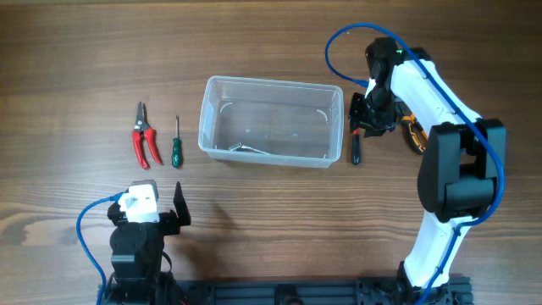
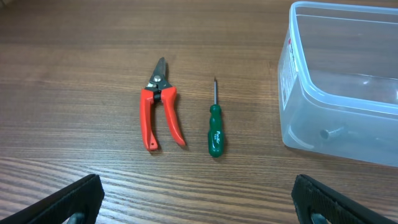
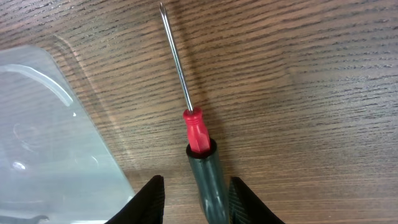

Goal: Pack container
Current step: 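Move the right gripper to the red-handled screwdriver and lower, then grasp the red-handled screwdriver with the right gripper and lift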

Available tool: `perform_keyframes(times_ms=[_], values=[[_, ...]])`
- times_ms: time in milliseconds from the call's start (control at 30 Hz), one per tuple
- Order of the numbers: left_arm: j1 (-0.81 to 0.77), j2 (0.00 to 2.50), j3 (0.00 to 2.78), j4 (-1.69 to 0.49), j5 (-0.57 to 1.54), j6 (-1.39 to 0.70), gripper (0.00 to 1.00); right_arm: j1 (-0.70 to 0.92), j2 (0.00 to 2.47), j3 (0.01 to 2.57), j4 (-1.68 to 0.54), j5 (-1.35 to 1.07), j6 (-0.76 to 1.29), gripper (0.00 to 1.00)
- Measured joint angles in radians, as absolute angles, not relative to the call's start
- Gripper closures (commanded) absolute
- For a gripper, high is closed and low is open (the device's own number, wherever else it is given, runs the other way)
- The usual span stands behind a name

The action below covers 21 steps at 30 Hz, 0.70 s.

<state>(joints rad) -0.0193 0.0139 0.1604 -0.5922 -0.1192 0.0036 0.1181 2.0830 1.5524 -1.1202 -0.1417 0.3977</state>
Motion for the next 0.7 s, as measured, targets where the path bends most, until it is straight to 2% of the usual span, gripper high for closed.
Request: perform_keyframes(times_ms=[400,700], values=[[-0.019,0.014,0.16,-0.592,-0.119,0.004,0.0,0.118,2.083,1.546,-1.12,-0.136,0.4,0.67],[-0.019,0.014,0.16,-0.592,-0.119,0.004,0.0,0.118,2.083,1.422,-1.034,-0.125,0.408,0.66]])
